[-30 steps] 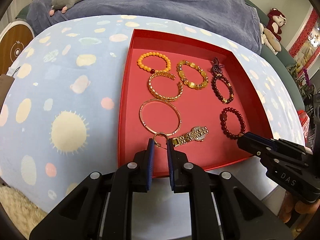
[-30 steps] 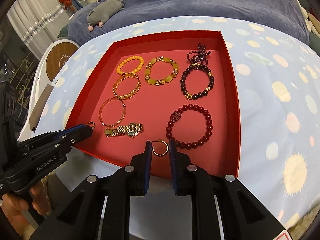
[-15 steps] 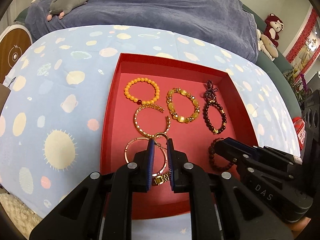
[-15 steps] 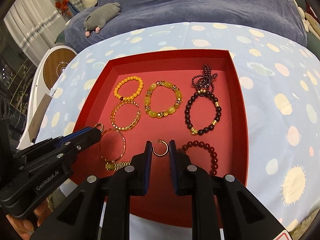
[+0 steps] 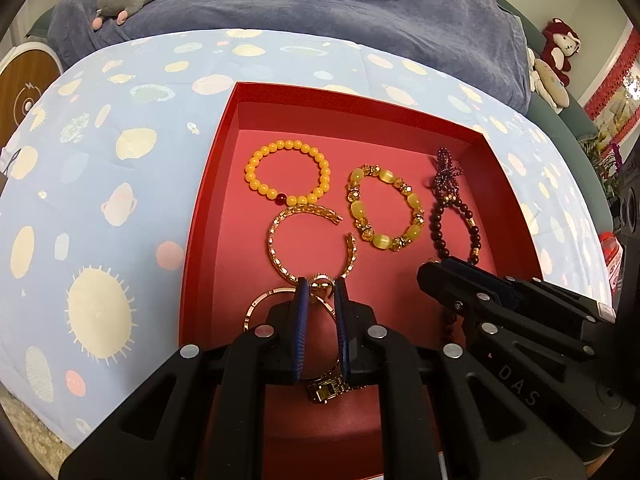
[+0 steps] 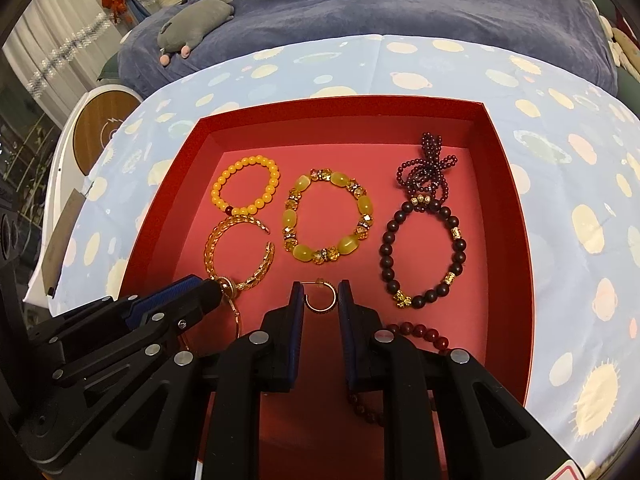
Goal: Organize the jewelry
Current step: 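Open both grippers to release the earrings into the red box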
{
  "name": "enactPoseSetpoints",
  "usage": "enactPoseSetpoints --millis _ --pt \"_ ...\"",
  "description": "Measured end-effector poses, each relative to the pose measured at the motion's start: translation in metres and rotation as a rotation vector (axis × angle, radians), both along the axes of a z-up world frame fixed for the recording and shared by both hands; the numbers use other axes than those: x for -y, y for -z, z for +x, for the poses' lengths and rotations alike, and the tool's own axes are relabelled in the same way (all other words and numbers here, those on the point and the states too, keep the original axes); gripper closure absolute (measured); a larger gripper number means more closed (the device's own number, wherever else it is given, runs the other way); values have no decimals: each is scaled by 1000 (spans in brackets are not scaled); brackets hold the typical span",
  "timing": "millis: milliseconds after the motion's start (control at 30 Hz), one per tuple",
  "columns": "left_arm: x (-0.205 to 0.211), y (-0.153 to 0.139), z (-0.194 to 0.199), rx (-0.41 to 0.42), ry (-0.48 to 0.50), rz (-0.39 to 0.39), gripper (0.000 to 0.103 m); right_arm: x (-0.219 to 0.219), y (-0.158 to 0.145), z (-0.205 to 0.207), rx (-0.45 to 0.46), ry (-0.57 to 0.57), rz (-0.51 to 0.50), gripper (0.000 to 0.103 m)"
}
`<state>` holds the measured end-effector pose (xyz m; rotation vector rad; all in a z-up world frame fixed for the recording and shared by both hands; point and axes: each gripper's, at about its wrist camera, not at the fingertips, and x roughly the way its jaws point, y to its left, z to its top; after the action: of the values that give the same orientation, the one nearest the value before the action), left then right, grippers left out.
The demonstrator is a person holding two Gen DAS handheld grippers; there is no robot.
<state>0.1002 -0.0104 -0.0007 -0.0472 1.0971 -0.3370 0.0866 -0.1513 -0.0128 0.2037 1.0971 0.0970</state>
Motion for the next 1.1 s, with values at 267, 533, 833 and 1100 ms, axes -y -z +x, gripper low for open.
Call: enactPoseSetpoints --millis 267,533,833,1100 --pt "0 -7 -4 23 -24 31 72 0 -6 -2 16 16 -31 81" --pt "-6 -20 -17 68 -47 77 53 14 -18 -16 45 56 -32 57" --pt "-15 -20 -43 69 -37 105 53 25 -19 -43 38 74 -8 56" --pt "-10 -19 -57 82 -67 136 47 21 -22 -66 78 91 -70 50"
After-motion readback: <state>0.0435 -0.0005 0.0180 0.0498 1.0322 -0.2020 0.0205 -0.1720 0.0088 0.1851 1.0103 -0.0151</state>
